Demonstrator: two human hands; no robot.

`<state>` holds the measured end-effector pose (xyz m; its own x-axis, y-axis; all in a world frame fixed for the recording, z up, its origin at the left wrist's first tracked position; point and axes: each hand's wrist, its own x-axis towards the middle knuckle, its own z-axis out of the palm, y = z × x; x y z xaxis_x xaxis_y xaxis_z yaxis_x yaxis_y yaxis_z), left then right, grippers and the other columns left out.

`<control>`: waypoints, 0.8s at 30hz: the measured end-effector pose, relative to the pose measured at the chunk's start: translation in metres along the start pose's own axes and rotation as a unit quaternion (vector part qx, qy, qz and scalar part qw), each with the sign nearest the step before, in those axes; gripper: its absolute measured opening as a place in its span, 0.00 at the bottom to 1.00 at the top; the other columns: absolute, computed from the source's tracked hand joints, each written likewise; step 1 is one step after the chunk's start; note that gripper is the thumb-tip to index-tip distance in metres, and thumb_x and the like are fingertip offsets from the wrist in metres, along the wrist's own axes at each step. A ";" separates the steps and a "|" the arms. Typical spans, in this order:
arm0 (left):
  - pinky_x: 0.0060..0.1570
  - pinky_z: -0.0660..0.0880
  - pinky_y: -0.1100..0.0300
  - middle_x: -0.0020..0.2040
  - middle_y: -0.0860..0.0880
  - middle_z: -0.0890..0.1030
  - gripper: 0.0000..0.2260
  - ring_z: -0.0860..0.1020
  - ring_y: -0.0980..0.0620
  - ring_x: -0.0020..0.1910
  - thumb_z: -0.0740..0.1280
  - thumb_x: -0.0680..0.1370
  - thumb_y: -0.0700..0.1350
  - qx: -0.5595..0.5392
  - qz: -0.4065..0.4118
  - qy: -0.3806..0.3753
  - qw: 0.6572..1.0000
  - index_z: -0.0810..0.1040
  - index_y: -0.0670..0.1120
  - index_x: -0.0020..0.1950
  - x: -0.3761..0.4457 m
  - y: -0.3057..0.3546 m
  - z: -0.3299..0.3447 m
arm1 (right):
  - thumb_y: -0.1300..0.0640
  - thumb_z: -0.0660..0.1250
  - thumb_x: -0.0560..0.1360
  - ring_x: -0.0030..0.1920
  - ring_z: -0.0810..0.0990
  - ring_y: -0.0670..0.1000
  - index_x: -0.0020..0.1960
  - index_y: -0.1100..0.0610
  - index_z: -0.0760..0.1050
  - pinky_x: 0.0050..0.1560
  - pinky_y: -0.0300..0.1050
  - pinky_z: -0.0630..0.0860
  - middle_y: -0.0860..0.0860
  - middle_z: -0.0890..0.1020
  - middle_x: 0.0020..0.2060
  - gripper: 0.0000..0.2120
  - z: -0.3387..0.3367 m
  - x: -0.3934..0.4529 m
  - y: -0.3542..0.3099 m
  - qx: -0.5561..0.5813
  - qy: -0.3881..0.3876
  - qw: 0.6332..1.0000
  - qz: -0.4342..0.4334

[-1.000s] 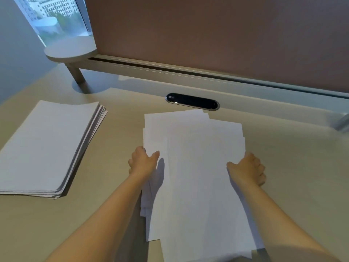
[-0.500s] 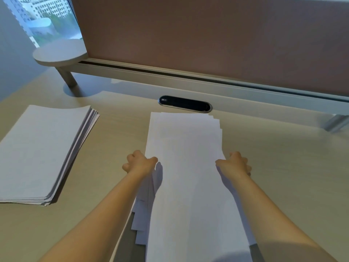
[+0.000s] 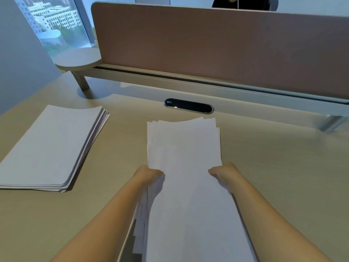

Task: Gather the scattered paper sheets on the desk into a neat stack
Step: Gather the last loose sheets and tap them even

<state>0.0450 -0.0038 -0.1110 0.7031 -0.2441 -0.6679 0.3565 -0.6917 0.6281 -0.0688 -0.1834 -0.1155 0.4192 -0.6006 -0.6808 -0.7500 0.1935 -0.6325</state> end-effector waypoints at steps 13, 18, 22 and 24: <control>0.35 0.70 0.64 0.47 0.47 0.77 0.18 0.75 0.49 0.43 0.57 0.75 0.29 -0.137 0.227 0.060 0.962 0.71 0.45 0.60 -0.038 0.039 -0.034 | 0.70 0.60 0.75 0.50 0.77 0.55 0.59 0.59 0.74 0.55 0.47 0.73 0.53 0.79 0.50 0.15 0.003 -0.053 -0.049 0.211 0.006 0.955 -0.206; 0.38 0.72 0.65 0.40 0.54 0.76 0.14 0.74 0.55 0.39 0.60 0.75 0.29 -0.170 0.314 0.095 0.929 0.72 0.47 0.51 -0.071 0.079 -0.068 | 0.72 0.61 0.73 0.45 0.77 0.54 0.53 0.61 0.75 0.44 0.44 0.76 0.54 0.78 0.46 0.12 -0.011 -0.095 -0.097 0.185 -0.005 0.939 -0.288; 0.41 0.72 0.64 0.45 0.50 0.77 0.14 0.76 0.53 0.42 0.59 0.76 0.29 -0.173 0.349 0.119 0.913 0.74 0.45 0.56 -0.095 0.099 -0.089 | 0.72 0.63 0.73 0.37 0.76 0.52 0.44 0.62 0.75 0.29 0.35 0.75 0.58 0.77 0.45 0.07 -0.019 -0.120 -0.121 0.178 0.024 0.929 -0.323; 0.46 0.71 0.57 0.50 0.48 0.76 0.15 0.74 0.49 0.48 0.58 0.77 0.30 -0.180 0.349 0.126 0.911 0.74 0.41 0.61 -0.102 0.105 -0.094 | 0.71 0.63 0.73 0.39 0.75 0.53 0.48 0.67 0.76 0.38 0.38 0.75 0.61 0.79 0.48 0.05 -0.022 -0.129 -0.129 0.178 0.030 0.926 -0.332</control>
<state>0.0689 0.0125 0.0607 0.9387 -0.3436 0.0292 -0.0848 -0.1479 0.9854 -0.0376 -0.1481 0.0619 0.6895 -0.7195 -0.0835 -0.1170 0.0031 -0.9931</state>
